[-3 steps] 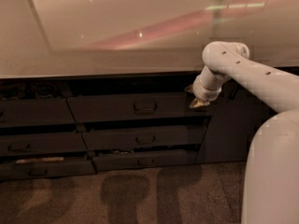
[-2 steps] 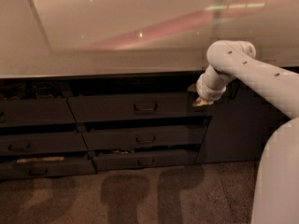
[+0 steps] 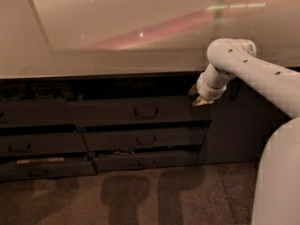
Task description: Open top drawer
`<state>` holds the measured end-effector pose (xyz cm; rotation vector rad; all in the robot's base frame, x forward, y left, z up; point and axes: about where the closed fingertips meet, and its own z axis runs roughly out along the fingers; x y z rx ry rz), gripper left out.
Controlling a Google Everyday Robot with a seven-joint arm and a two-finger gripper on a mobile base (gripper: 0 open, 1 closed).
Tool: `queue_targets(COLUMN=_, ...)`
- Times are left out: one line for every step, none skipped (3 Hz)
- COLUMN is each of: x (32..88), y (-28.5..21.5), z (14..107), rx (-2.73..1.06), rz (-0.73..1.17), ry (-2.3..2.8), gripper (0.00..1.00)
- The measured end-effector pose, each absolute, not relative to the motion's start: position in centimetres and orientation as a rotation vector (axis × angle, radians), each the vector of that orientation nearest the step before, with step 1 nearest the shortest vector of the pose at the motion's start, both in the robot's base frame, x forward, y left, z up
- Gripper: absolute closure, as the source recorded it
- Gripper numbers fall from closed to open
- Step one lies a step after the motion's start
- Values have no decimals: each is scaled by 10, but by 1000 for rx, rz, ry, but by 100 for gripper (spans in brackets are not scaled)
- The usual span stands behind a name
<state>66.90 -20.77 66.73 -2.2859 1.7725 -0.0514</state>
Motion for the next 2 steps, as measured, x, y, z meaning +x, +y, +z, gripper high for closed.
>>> queue_targets(x=667, y=-208, z=677, rx=-2285, rz=-59, ry=1771, gripper=100)
queue_targets(x=667, y=-208, z=676, rx=-2286, rz=-58, ry=1769, gripper=100)
